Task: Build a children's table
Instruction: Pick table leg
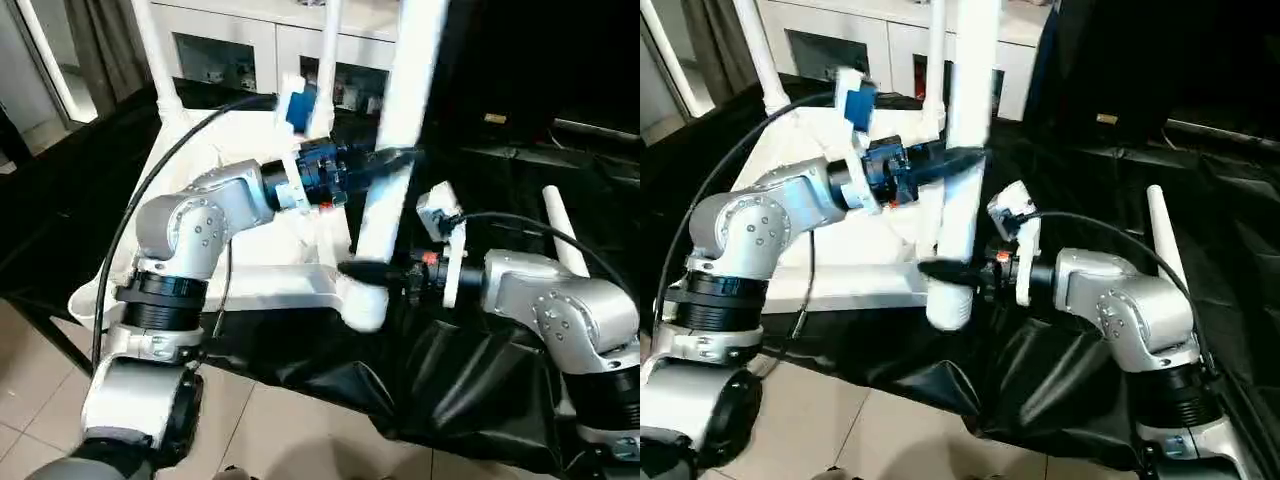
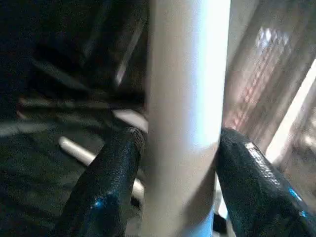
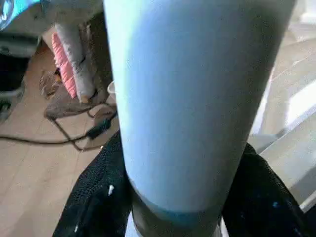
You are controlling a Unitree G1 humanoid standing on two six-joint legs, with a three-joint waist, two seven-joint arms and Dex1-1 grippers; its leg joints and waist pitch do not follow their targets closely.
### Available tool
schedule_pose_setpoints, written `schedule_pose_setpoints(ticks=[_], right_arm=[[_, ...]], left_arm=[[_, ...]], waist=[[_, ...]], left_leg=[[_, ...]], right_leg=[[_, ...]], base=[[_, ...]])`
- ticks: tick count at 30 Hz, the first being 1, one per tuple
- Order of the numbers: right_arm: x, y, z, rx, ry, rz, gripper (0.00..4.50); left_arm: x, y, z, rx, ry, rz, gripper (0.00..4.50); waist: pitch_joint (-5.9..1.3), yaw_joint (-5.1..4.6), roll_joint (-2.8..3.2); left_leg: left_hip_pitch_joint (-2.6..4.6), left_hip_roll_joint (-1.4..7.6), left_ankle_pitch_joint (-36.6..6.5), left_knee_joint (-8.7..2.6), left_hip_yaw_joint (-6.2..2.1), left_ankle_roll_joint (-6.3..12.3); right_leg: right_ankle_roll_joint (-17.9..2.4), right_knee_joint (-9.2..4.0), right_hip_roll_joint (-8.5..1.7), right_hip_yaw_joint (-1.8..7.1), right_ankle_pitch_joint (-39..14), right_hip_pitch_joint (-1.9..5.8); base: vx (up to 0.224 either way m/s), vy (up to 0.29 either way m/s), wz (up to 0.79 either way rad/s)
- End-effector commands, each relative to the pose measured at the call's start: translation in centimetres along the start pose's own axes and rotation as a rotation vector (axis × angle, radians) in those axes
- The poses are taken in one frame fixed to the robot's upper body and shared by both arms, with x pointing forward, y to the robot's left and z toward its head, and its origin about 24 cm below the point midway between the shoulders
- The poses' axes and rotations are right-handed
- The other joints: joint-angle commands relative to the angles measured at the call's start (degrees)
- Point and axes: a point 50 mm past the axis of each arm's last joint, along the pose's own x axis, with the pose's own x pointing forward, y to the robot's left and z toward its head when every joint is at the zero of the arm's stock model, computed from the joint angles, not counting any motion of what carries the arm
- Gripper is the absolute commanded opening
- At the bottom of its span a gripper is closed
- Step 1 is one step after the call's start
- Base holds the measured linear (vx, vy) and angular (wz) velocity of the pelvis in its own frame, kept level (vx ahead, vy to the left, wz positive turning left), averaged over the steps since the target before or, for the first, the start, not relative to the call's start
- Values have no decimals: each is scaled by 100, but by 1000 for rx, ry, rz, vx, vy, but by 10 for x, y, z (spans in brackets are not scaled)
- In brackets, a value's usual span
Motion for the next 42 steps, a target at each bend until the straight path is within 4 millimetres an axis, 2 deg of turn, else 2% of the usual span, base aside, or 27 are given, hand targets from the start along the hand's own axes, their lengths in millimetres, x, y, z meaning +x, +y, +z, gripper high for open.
schedule_pose_setpoints(ticks=[1,3,6,7,8,10,12,13,14,15,16,17,18,20,24,26,28,31,35,38,40,42], right_arm=[[-5,-4,4,-6,-50,-41,191],[-5,-4,4,2,-68,-51,189],[-6,-10,9,21,-169,-139,189],[-6,-14,10,27,-200,-188,189],[-6,-17,11,30,-216,-218,189],[-6,-26,10,16,-231,-317,189],[-5,-28,7,-29,-195,-344,189],[-5,-28,3,-60,-162,-365,189],[-4,-28,2,-67,-158,-368,189],[-4,-28,0,-94,-158,-372,189],[-4,-29,-1,-99,-155,-379,189],[-4,-31,-6,-117,-141,-415,189],[-4,-31,-6,-117,-141,-415,189],[-6,-34,-8,-116,-166,-458,189],[-5,-30,-9,-128,-203,-431,189],[0,-24,-14,-124,-195,-383,189],[1,-21,-15,-133,-189,-363,189],[3,-19,-17,-138,-190,-344,189],[4,-18,-18,-148,-187,-339,189],[3,-18,-19,-156,-181,-340,189],[2,-19,-20,-161,-174,-338,189],[2,-18,-20,-163,-172,-336,189]], left_arm=[[-4,9,14,44,-119,87,296],[-7,15,20,26,-194,130,297],[-17,16,37,-71,-425,117,297],[-20,15,38,-72,-438,104,297],[-21,13,37,-65,-430,96,297],[-24,13,26,53,-287,107,297],[-27,17,10,196,-96,146,297],[-35,23,-7,334,105,167,297],[-40,27,-15,379,189,179,297],[-49,33,-26,446,307,201,297],[-51,35,-28,459,328,204,297],[-60,40,-40,514,430,204,297],[-60,40,-40,514,430,204,297],[-66,44,-48,533,475,213,297],[-58,55,-39,495,348,352,297],[-43,58,-23,462,234,416,297],[-36,57,-22,469,229,401,297],[-30,58,-23,483,225,395,297],[-22,57,-22,473,194,381,297],[-9,47,-18,453,138,317,297],[6,27,-12,422,62,175,297],[8,23,-12,418,59,147,297]], waist=[[-456,0,-13],[-465,11,-27],[-475,14,-30],[-473,8,-34],[-471,14,-24],[-466,2,-10],[-454,-19,9],[-455,4,33],[-452,-22,38],[-458,-5,49],[-454,-15,46],[-457,-14,41],[-457,-13,39],[-465,-31,47],[-459,-23,33],[-453,-5,13],[-454,-2,-13],[-446,-6,-20],[-467,-4,-19],[-468,1,-19],[-474,9,-18],[-459,11,-14]], left_leg=[[23,46,-788,-344,18,60],[18,35,-782,-339,20,60],[5,27,-746,-328,19,60],[-5,26,-728,-331,15,37],[28,33,-760,-341,15,30],[44,60,-760,-363,3,16],[55,68,-813,-391,-6,-16],[77,80,-814,-402,-17,-25],[61,71,-819,-413,-10,-76],[68,66,-827,-413,-24,-85],[70,71,-845,-414,-14,-135],[63,77,-832,-421,-15,-172],[53,73,-836,-421,-17,-172],[60,71,-847,-417,-6,-227],[66,77,-1033,-401,9,-179],[75,61,-1100,-382,17,-101],[46,68,-1034,-391,1,-54],[22,56,-971,-388,0,-12],[29,56,-834,-373,7,54],[27,62,-818,-370,6,79],[35,94,-774,-370,5,72],[33,87,-801,-363,21,123]], right_leg=[[-979,-428,-260,215,-1324,386],[-936,-430,-266,212,-1358,401],[-979,-416,-278,200,-1307,406],[-999,-407,-298,197,-1345,392],[-957,-423,-276,187,-1465,373],[-915,-408,-277,197,-1469,344],[-742,-432,-254,205,-1556,341],[-647,-449,-263,215,-1533,324],[-538,-412,-253,231,-1515,341],[-485,-425,-265,229,-1522,337],[-491,-414,-272,237,-1461,331],[-576,-402,-280,239,-1335,344],[-584,-407,-282,240,-1318,348],[-761,-362,-288,246,-1126,352],[-936,-368,-298,245,-1189,352],[-943,-394,-303,238,-1329,351],[-909,-404,-315,231,-1421,372],[-824,-424,-311,230,-1512,374],[-923,-392,-300,236,-1228,375],[-1006,-385,-307,230,-1164,380],[-1157,-351,-330,236,-1024,379],[-1231,-359,-309,235,-944,358]], base=[[0,0,0],[0,0,0],[0,0,0],[0,0,0],[0,0,0],[0,0,0],[0,0,0],[0,0,0],[0,0,0],[0,0,0],[0,0,0],[0,0,0],[0,0,0],[0,0,0],[0,0,0],[0,0,0],[0,0,0],[0,0,0],[0,0,0],[0,0,0],[0,0,0],[0,0,0]])
